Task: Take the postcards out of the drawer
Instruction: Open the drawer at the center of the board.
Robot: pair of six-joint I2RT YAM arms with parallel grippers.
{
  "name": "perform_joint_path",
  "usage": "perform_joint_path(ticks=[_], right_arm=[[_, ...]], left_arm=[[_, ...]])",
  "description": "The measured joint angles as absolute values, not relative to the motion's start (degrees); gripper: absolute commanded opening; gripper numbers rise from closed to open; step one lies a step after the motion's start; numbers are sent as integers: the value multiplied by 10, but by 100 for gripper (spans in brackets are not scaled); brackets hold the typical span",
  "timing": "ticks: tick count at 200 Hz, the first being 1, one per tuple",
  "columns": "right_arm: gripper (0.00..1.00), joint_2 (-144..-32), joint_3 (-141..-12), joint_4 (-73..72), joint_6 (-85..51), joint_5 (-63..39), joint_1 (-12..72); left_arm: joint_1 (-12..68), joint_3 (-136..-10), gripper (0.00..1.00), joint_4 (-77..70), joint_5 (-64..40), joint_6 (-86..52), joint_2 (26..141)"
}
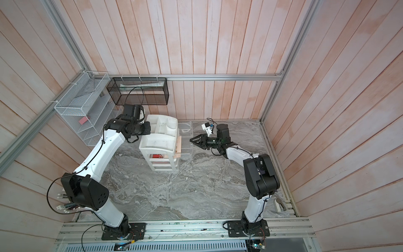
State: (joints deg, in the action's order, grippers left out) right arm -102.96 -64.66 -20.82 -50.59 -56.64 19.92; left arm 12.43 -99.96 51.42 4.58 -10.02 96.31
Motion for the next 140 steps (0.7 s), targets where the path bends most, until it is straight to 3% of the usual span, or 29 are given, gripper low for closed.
perform_joint_path(ticks=[140], right_arm=[[41,-1016,-626,-205,-497,-566,174]], left_arm=[[124,-1000,0,515,46,-101,963]])
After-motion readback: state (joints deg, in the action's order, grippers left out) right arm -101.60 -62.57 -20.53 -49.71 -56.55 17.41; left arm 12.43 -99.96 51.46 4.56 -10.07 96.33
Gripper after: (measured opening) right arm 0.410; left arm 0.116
